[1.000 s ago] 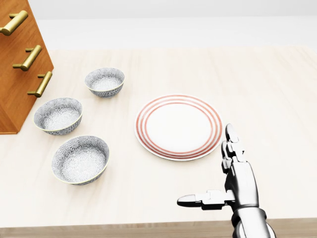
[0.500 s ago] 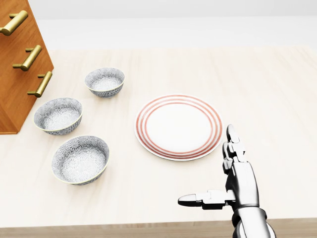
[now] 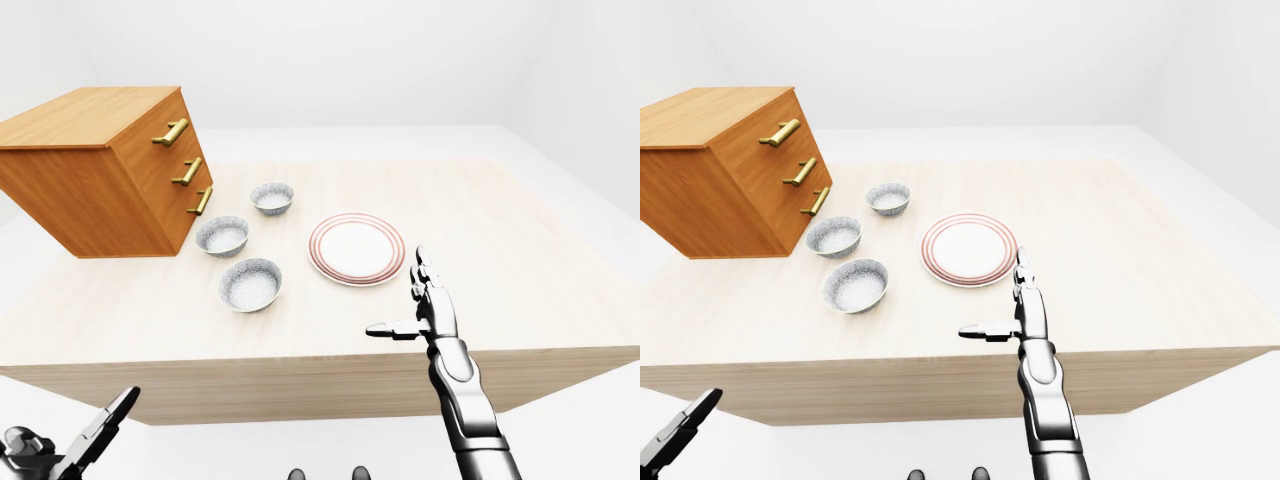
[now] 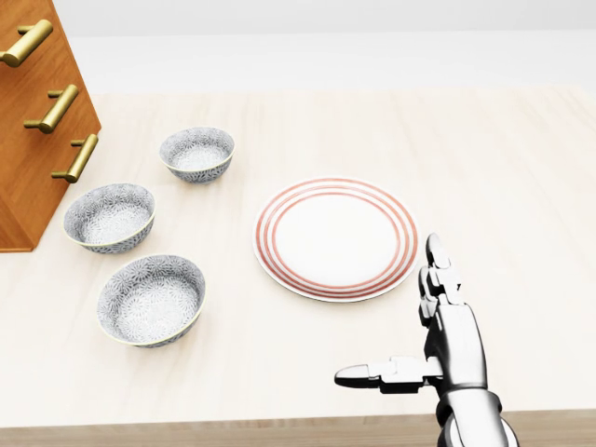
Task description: Put the bowl at the front on the plate.
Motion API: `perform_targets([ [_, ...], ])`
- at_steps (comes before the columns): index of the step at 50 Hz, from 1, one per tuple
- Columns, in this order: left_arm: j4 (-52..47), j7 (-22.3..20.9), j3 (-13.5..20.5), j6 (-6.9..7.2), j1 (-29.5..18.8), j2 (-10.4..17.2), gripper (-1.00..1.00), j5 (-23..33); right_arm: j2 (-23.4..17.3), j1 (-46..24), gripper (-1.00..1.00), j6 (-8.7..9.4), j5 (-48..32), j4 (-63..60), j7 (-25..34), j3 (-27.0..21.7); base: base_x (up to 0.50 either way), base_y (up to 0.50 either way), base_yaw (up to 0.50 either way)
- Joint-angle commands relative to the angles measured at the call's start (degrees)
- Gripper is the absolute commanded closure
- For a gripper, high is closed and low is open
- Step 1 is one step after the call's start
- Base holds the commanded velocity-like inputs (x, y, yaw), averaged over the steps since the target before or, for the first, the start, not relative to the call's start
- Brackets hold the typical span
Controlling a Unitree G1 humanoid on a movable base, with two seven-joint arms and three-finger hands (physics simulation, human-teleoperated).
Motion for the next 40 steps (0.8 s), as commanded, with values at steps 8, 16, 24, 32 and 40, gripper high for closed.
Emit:
perform_targets([
  [8,1.7,4.3,-1.5,0.06,-1.0,1.6,-1.0,-0.7,-0.2,-0.9,-1.0,-0.95,0.2,2.3,0.7,-0.3,0.29,0.0,0.0],
  [16,2.1,4.4,-1.7,-0.55,-0.9,1.7,-1.0,-0.6,-0.2,-0.7,-1.0,-0.69,0.1,1.9,0.4,-0.2,0.5,0.0,0.0],
  [24,2.2,4.5,-1.8,-0.75,-0.9,1.7,-1.0,-0.3,-0.2,-0.6,-1.0,-0.63,0.3,1.8,0.5,-0.3,0.5,0.0,0.0],
  [32,1.7,4.7,-1.6,-0.08,-0.8,1.7,-1.0,-0.6,-0.1,-0.6,-1.0,-0.69,0.2,1.7,0.4,-0.2,0.5,0.0,0.0],
  [40,2.1,4.8,-1.9,-0.36,-1.0,1.7,-1.0,-0.1,-0.1,-0.4,-1.0,-0.16,0.5,0.9,-0.1,-0.4,0.5,0.0,0.0],
])
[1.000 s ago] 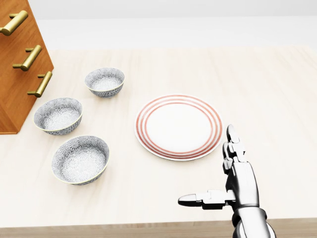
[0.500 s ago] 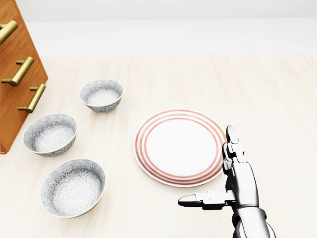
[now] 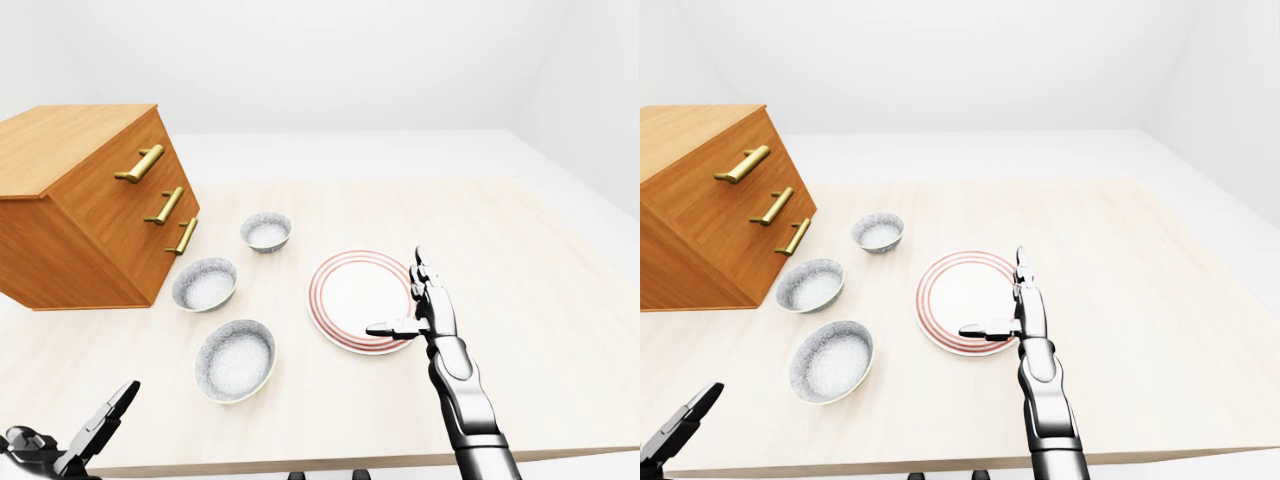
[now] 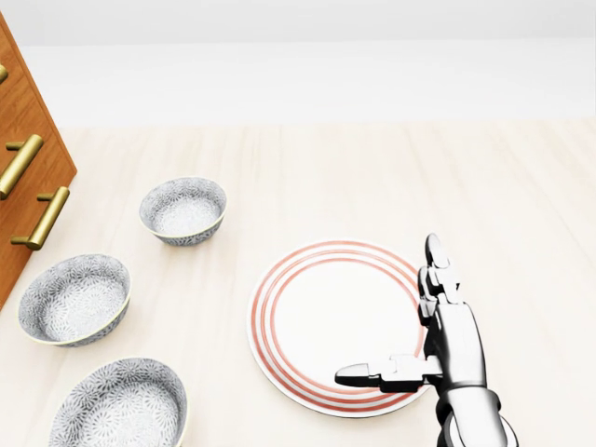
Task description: Put the bowl at the front on the plate.
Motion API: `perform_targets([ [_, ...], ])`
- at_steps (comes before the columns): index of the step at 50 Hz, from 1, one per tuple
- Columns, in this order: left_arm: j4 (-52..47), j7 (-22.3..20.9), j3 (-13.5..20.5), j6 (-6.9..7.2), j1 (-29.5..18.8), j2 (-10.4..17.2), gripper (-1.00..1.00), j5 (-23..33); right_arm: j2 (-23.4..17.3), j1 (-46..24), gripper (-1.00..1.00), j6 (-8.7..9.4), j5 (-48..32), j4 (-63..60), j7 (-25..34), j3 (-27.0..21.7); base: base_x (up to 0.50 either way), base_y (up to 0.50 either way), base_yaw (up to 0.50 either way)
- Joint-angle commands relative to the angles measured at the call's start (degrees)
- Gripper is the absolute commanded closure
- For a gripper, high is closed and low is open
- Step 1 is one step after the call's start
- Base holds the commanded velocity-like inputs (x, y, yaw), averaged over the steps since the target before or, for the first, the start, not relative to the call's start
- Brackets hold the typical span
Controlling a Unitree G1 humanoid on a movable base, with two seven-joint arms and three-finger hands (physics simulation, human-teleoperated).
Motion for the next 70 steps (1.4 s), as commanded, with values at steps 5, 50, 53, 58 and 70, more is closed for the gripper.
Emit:
perform_targets([
  [5,0.3,0.2,-0.2,-0.07,0.2,0.1,-1.0,0.1,-0.2,0.0,-1.0,-0.66,-0.5,0.5,-0.6,0.0,0.43,0.0,0.0],
  [50,-0.7,-0.4,0.4,0.13,0.2,-0.1,-1.0,-1.2,11.7,-14.2,-1.0,4.47,-79.7,-21.9,25.1,24.2,0.0,0.0,0.0],
  [53,-0.8,-0.4,0.4,0.12,0.4,-0.1,-1.0,-1.6,13.1,-15.2,-1.0,4.47,-88.4,-19.8,28.8,23.1,0.0,0.0,0.0],
  [58,-1.1,-0.5,0.4,0.31,0.5,-0.2,-1.0,-1.5,16.1,-15.0,-1.0,4.47,-95.4,-18.6,32.4,22.4,0.0,0.0,0.0],
  [70,-1.5,-0.7,0.6,0.62,0.4,-0.4,-1.0,-1.4,18.2,-15.4,-1.0,4.47,-106.9,-18.6,37.0,22.3,0.0,0.0,0.0],
])
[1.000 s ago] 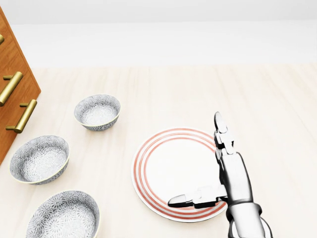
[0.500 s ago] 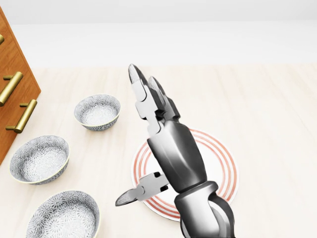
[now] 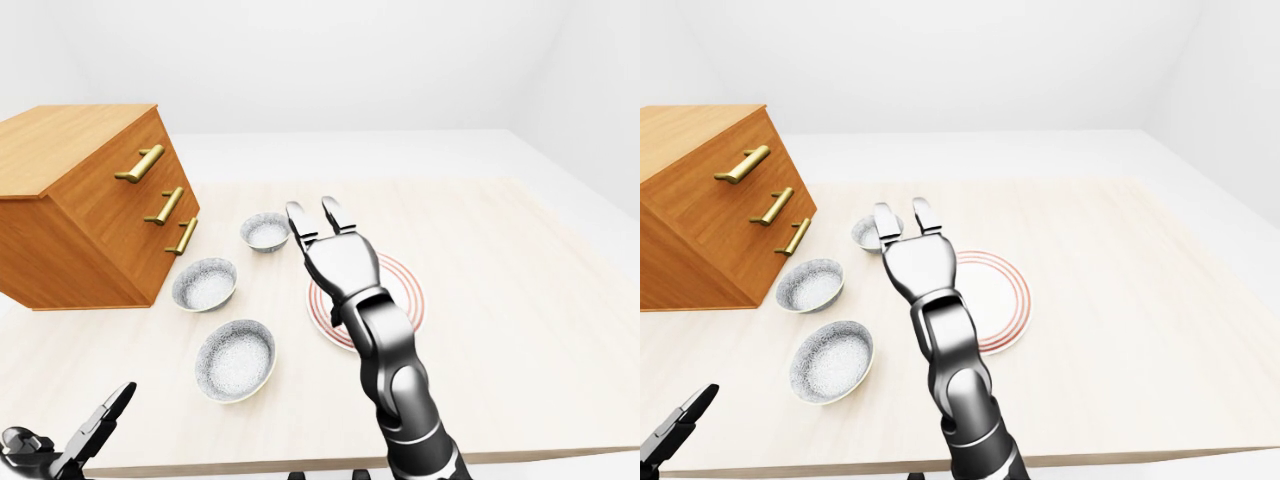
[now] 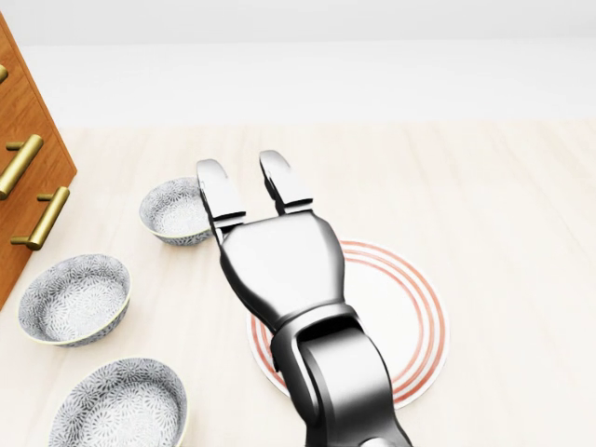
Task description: Put the bowl at the front on the plate.
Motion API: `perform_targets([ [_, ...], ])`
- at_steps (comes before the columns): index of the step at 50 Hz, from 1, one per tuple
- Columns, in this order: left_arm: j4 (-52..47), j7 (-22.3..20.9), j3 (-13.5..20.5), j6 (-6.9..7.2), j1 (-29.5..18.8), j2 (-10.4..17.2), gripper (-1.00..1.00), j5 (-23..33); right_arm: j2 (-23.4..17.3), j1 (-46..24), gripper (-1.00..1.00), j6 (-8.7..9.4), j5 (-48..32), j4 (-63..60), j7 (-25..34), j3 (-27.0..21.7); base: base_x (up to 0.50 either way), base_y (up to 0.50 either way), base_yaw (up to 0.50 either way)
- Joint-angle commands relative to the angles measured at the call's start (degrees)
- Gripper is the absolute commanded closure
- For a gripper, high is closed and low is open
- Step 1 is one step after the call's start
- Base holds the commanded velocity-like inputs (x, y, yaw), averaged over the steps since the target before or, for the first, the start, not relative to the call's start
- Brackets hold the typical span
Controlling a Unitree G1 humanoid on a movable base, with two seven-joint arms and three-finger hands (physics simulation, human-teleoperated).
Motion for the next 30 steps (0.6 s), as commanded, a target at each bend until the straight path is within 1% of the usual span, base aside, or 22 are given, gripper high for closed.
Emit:
perform_targets([
  [1,-0.2,-0.2,0.1,0.11,0.0,-0.1,-1.0,0.1,2.6,-1.4,-1.0,0.0,-14.5,1.5,6.3,-0.3,0.0,0.0,0.0],
  [6,-0.4,-0.1,0.1,0.35,0.1,-0.1,-1.0,0.0,2.8,-1.0,-1.0,0.0,-14.4,2.7,6.0,-0.6,0.0,0.0,0.0],
  [10,0.8,-0.2,0.0,-0.51,-0.2,0.1,-1.0,0.1,2.9,-0.4,-1.0,0.0,-14.6,2.5,6.6,-0.4,0.0,0.0,0.0],
  [29,0.6,-0.1,-0.1,-0.43,-0.1,0.1,-1.0,0.0,2.8,-0.2,-1.0,0.0,-14.1,2.8,6.7,-0.4,0.0,0.0,0.0],
  [30,0.7,-0.1,-0.2,-0.46,-0.1,0.1,-1.0,0.0,2.7,-0.2,-1.0,0.0,-14.5,3.2,7.4,-0.3,0.0,0.0,0.0],
])
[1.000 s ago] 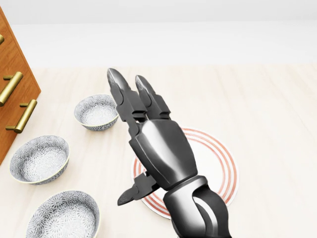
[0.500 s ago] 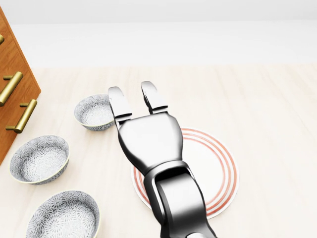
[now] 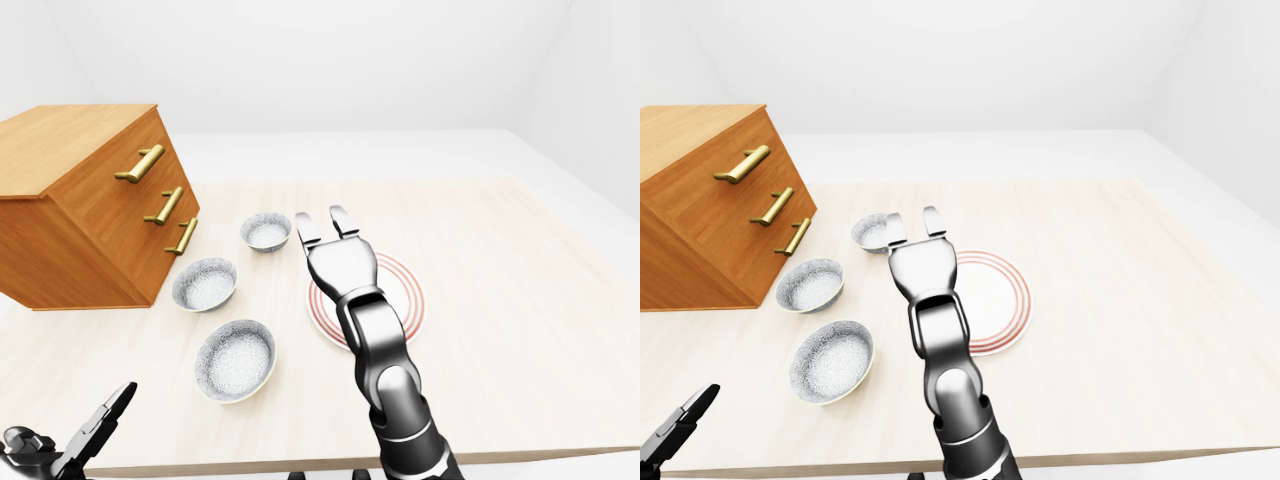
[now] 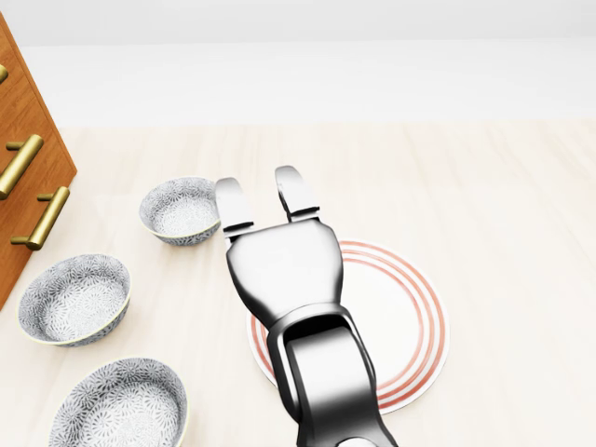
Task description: Put the bowl at the front on the plate.
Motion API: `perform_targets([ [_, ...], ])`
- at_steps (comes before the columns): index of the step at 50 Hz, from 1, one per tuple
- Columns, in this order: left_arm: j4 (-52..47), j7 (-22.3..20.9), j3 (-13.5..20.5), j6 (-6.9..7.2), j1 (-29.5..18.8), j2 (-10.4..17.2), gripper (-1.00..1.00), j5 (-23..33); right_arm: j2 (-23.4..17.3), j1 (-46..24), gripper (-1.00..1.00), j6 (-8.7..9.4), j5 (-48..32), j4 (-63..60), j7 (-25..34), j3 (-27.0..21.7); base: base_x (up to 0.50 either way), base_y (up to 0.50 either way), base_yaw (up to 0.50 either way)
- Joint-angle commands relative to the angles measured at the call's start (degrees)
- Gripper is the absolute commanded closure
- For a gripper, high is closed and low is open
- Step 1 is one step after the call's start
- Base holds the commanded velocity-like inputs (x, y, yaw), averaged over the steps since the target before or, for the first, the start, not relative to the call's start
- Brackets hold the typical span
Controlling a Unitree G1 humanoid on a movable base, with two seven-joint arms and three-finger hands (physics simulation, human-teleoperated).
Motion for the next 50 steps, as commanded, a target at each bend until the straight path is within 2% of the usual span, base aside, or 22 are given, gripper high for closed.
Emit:
perform_targets([
  [1,-0.2,0.0,0.0,0.17,0.1,0.0,-1.0,-0.1,0.1,0.0,-1.0,0.0,-0.9,0.8,1.3,0.3,0.0,0.0,0.0],
  [2,-0.2,0.1,0.0,0.28,0.0,0.0,-1.0,-0.1,0.0,-0.3,-1.0,0.0,-0.8,0.8,2.8,1.4,0.0,0.0,0.0],
  [7,0.4,0.1,-0.1,-0.13,0.0,0.1,-1.0,0.0,0.2,-0.1,-1.0,0.0,-3.0,0.7,2.9,4.9,0.0,0.0,0.0],
  [12,-0.4,0.0,0.0,0.3,0.2,-0.1,-1.0,-0.1,0.5,2.0,-1.0,0.0,-0.6,-0.7,2.9,6.8,0.0,0.0,0.0],
  [16,0.4,0.1,-0.1,-0.19,-0.1,0.0,-1.0,0.2,0.6,4.0,-1.0,0.0,-1.0,-2.1,2.9,8.3,0.0,0.0,0.0],
  [17,0.6,0.2,-0.2,-0.31,-0.2,0.1,-1.0,0.2,0.4,4.3,-1.0,0.0,0.2,-2.5,2.9,8.8,0.0,0.0,0.0],
  [18,0.6,0.2,-0.2,-0.37,-0.1,0.1,-1.0,0.2,0.1,4.7,-1.0,0.0,-2.3,-2.5,2.9,9.5,0.0,0.0,0.0],
  [21,0.1,0.3,-0.1,0.09,0.0,0.1,-1.0,-0.1,-0.8,8.2,-1.0,0.0,-0.6,-5.4,2.9,12.3,0.0,0.0,0.0],
  [25,1.1,0.3,-0.4,-0.61,-0.3,0.3,-1.0,0.5,-2.5,11.6,-1.0,0.0,-2.1,-9.1,2.9,16.2,0.0,0.0,0.0],
  [27,0.4,0.4,-0.4,-0.24,0.0,0.2,-1.0,0.3,-4.0,13.0,-1.0,0.0,-1.6,-9.6,2.9,17.3,0.0,0.0,0.0],
  [34,0.4,0.3,-0.2,-0.28,-0.1,0.1,-1.0,0.3,-7.4,17.2,-1.0,0.0,1.7,-8.7,2.9,19.8,0.0,0.0,0.0],
  [41,0.3,0.4,-0.3,-0.11,0.0,0.1,-1.0,0.3,-8.3,17.8,-1.0,0.0,3.0,-4.6,2.9,22.3,0.0,0.0,0.0],
  [50,0.1,0.4,-0.3,-0.03,0.0,0.1,-1.0,0.3,-9.5,18.3,-1.0,0.0,4.7,-1.3,2.8,22.0,0.0,0.0,0.0],
])
